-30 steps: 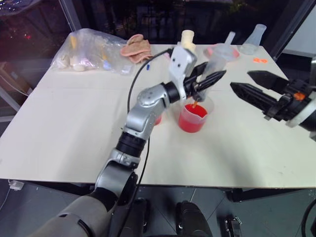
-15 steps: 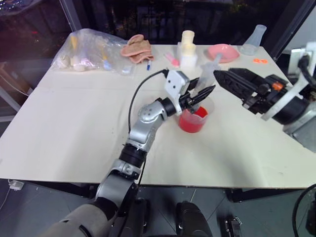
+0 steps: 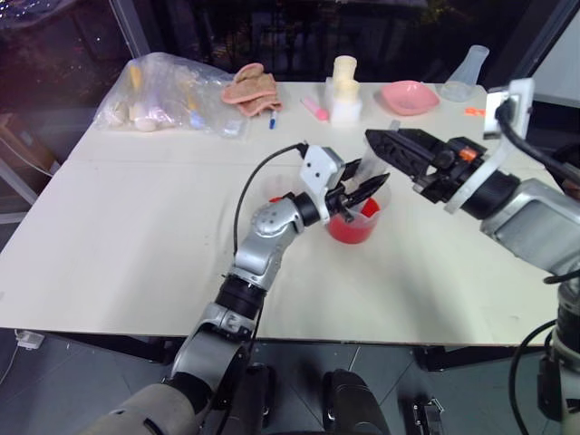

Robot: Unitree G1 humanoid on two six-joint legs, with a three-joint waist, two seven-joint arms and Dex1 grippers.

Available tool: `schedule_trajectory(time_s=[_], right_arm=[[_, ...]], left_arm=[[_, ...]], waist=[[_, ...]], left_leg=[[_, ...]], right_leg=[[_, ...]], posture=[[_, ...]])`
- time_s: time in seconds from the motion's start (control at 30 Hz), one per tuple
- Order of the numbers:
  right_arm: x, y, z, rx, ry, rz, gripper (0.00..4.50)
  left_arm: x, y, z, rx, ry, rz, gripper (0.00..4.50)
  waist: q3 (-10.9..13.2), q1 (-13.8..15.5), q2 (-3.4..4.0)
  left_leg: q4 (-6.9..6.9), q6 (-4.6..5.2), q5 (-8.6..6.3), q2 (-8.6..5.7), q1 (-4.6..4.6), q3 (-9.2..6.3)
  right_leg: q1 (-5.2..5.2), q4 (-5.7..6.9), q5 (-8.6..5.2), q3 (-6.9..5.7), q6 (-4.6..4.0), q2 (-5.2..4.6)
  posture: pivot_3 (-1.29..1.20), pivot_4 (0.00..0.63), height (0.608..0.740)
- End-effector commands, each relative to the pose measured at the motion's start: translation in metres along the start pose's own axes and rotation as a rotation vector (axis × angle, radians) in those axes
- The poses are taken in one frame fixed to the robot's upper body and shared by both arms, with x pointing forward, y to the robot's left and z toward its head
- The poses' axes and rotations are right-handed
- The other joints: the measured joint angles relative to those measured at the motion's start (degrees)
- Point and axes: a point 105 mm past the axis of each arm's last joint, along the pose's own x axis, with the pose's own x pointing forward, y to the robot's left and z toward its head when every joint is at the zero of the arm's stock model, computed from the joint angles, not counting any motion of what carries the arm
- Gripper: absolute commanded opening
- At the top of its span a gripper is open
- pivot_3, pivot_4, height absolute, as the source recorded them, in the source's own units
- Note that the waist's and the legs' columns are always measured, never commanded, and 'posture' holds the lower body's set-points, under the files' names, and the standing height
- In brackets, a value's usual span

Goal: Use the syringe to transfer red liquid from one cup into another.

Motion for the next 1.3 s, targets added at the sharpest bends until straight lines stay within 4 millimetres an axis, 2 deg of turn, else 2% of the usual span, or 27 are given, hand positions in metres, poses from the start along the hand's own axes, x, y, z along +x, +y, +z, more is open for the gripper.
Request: schedule_trajectory(time_s=[0.03,0.17,0.2,0.3,0.43,0.47,0.67,0.9,1.07,1.3], right_arm=[[0.002,0.006,0.009,-0.009,-0.044,0.028,3.85],[0.006,0.007,0.006,-0.002,-0.043,0.045,3.85],[0.008,0.008,0.005,0.002,-0.04,0.054,3.58],[0.014,0.007,0.002,-0.002,-0.025,0.068,2.5],[0.02,0.005,0.003,0.0,-0.016,0.088,0.4],[0.021,0.004,0.002,0.004,-0.013,0.095,0.07],[0.025,0.002,0.006,0.013,-0.017,0.107,0.07],[0.024,0.003,0.013,-0.002,-0.044,0.113,0.07],[0.021,0.005,0.025,-0.019,-0.077,0.12,0.07],[0.018,0.003,0.041,-0.034,-0.126,0.11,0.07]], left_arm=[[0.002,-0.004,0.012,0.032,-0.037,-0.015,1.51],[0.003,-0.005,0.011,0.03,-0.033,-0.017,1.51],[0.003,-0.005,0.01,0.027,-0.03,-0.02,1.51],[0.002,-0.007,0.007,0.019,-0.018,-0.029,1.51],[0.0,-0.007,0.003,0.009,-0.001,-0.039,1.51],[-0.001,-0.006,0.002,0.004,0.004,-0.041,1.51],[-0.001,-0.006,-0.007,-0.028,0.034,-0.046,1.51],[-0.007,-0.004,-0.026,-0.042,0.097,-0.039,1.51],[-0.011,-0.006,-0.035,-0.041,0.126,-0.054,1.51],[-0.012,-0.01,-0.036,-0.041,0.128,-0.063,1.51]], waist=[[0.0,-0.03,0.0],[0.0,-0.08,0.0],[0.0,-0.07,0.0],[0.0,-0.13,0.01],[0.0,-0.16,0.01],[0.0,-0.14,0.01],[0.0,-0.21,0.01],[0.0,-0.21,0.01],[0.0,-0.35,0.01],[0.0,-0.85,0.01]], left_leg=[[0.0,0.0,0.0,0.0,0.0,0.0],[0.0,0.0,0.0,0.01,0.01,0.0],[0.0,0.0,0.0,0.01,0.01,0.0],[0.0,0.0,0.0,0.01,0.01,0.0],[-0.02,0.0,0.0,0.01,0.02,0.0],[-0.02,0.0,0.0,0.01,0.02,0.0],[-0.02,0.0,0.0,0.01,0.02,-0.01],[-0.03,0.0,0.0,0.01,0.02,-0.01],[-0.03,0.0,0.0,0.01,0.02,-0.01],[-0.04,0.0,0.0,0.01,0.02,-0.03]], right_leg=[[0.0,0.0,0.0,0.0,0.0,0.0],[0.0,0.0,0.0,0.0,0.0,0.02],[0.0,0.0,0.0,0.0,0.0,0.02],[0.0,0.0,0.0,0.0,0.0,0.02],[0.0,0.0,0.0,0.0,0.0,0.03],[0.0,0.0,0.0,0.0,0.0,0.03],[0.0,0.0,0.0,0.0,0.0,0.03],[0.0,0.0,0.0,0.0,0.0,0.02],[-0.01,0.0,0.0,0.0,0.0,0.01],[-0.01,0.0,0.0,0.0,0.0,0.01]], posture=[[0.0,0.15,0.74],[0.0,0.15,0.74],[0.0,0.15,0.74],[0.0,0.15,0.74],[0.0,0.15,0.74],[0.0,0.15,0.74],[0.0,0.15,0.74],[0.0,0.15,0.74],[0.0,0.15,0.74],[0.0,0.15,0.74]])
